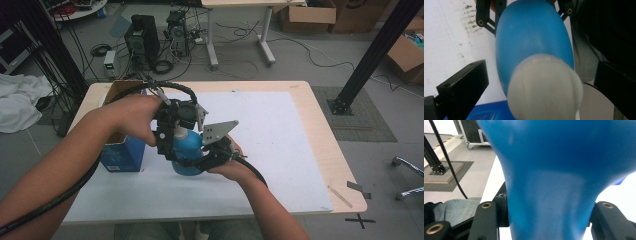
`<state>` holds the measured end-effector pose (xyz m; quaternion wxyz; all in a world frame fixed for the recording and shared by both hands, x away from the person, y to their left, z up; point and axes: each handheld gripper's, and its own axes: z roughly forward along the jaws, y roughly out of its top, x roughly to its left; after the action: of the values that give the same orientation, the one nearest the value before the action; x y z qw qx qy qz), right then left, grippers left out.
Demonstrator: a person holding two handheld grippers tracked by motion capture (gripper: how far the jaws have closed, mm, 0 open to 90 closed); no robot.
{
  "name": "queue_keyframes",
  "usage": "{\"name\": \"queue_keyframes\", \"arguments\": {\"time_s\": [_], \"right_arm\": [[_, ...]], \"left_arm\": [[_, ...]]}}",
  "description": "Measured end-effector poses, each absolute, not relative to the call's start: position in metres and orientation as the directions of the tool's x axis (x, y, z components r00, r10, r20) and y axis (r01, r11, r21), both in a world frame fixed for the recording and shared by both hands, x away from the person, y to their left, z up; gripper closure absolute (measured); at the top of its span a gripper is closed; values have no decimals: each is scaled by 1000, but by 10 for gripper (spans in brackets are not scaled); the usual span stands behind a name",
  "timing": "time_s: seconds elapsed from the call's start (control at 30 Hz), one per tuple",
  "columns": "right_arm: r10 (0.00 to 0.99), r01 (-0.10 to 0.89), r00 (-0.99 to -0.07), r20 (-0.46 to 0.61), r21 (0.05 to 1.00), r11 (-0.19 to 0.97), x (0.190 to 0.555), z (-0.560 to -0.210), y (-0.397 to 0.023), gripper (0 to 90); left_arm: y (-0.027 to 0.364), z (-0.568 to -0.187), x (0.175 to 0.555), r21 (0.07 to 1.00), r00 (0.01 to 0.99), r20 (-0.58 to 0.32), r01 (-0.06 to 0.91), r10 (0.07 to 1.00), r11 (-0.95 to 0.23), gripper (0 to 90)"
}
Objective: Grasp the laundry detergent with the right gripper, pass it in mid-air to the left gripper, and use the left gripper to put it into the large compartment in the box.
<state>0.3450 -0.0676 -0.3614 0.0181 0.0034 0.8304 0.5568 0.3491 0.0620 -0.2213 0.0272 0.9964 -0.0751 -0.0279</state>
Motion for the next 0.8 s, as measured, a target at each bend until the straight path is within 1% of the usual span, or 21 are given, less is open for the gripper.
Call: {"name": "queue_keyframes", "arguments": {"time_s": [0.4, 0.53, 0.7, 0.8], "right_arm": [[25, -21, -999, -32, 926, 376, 346, -360, -64, 452], [24, -12, -999, -22, 924, 381, 345, -360, -63, 451], [21, -11, -1000, -21, 925, 379, 345, -360, -61, 452], [23, -11, -1000, -21, 926, 376, 345, -360, -61, 452]], "left_arm": [[57, -228, 350, 37, 989, -48, -135, -137, -990, 4], [56, -229, 350, 33, 990, -39, -132, -133, -991, 27], [55, -229, 349, 29, 992, -26, -127, -127, -992, 88], [54, -230, 349, 21, 992, -24, -126, -126, -992, 109]]}}
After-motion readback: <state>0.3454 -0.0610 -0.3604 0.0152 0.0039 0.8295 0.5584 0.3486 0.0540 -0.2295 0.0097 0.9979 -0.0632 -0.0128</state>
